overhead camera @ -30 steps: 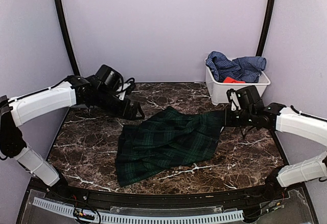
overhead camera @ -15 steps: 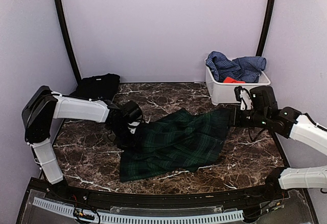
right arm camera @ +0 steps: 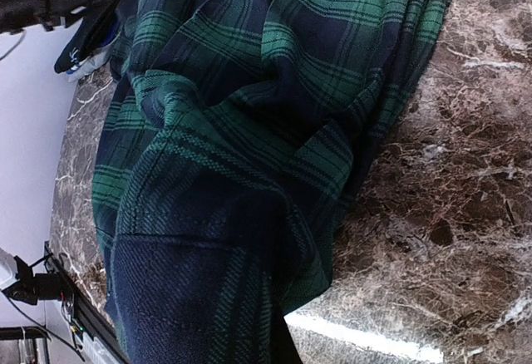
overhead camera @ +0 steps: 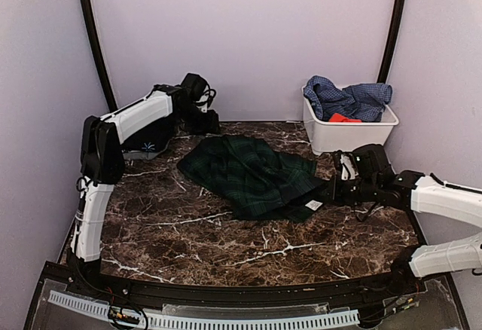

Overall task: Fold and stack the mixed laundry pile
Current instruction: Adjust the crumpled skirt at the center of the board.

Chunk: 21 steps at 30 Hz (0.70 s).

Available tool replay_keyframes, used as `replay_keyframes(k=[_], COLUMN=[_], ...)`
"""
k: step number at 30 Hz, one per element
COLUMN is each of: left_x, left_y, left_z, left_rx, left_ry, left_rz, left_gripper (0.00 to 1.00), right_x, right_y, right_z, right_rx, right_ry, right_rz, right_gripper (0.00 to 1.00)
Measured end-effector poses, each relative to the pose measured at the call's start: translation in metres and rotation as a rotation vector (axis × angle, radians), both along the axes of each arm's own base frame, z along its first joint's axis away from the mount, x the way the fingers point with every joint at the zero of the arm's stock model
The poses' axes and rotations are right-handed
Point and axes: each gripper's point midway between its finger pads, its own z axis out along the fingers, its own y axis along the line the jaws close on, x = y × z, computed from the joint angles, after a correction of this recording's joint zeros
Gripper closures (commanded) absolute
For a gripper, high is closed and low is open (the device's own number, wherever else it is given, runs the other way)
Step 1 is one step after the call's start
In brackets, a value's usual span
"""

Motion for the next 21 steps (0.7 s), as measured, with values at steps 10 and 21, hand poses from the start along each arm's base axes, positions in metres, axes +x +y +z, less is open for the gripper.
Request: replay_keyframes(k=[10, 21], left_x=[-0.17, -0.285], left_y=[0.03, -0.022], left_z=[0.021, -0.089], left_rx=[-0.015, -0.037], left_ry=[-0.007, 0.037], left_rz=[-0.122, -0.328], left_gripper=[0.41, 0.45], right_x=[0.012, 0.008], right_y=[-0.018, -0.034], right_z=[-0.025, -0.046], right_rx=[-0.1, -0.16], right_ry=[0.042, 0.055], right_rz=[-0.116, -0.169], right_gripper=[0.86, 0.92])
